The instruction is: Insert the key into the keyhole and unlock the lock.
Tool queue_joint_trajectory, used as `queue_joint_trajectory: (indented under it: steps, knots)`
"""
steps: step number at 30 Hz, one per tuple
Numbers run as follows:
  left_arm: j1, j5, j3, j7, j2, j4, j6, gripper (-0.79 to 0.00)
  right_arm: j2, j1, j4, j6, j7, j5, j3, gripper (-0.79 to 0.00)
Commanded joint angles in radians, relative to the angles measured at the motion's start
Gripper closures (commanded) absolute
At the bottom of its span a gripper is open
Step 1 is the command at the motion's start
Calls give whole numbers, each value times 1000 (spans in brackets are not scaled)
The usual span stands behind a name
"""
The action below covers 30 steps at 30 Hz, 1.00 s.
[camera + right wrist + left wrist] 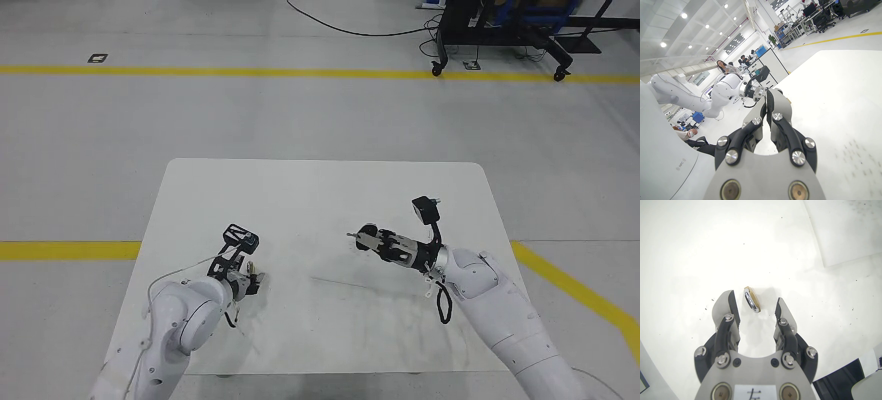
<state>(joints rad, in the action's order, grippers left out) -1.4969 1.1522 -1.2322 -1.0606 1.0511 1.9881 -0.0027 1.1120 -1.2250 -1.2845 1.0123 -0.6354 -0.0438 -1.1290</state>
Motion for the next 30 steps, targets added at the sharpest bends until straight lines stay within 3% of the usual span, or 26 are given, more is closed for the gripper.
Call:
queue_joint_trajectory:
  steps: [1, 2, 4, 7, 29, 30]
  knots:
    - [1, -2, 0, 3, 1, -2, 5, -372, 0, 0, 0, 0, 0, 0, 0, 0]
    - [0, -2, 0, 4, 1, -3, 5, -363, 0, 0, 0, 0, 0, 0, 0, 0]
    - [-3, 1, 3, 2, 2, 2, 5, -271, 0, 0, 0, 0, 0, 0, 0, 0]
    - [-8, 16, 5, -2, 2, 9, 11, 0, 0, 0, 0, 0, 0, 0, 0, 0]
    - [-17, 57, 2, -16, 8, 21, 20, -3, 0, 0, 0, 0, 0, 0, 0, 0]
    - [-16, 56, 3, -20, 8, 17, 18, -86, 0, 0, 0, 0, 0, 0, 0, 0]
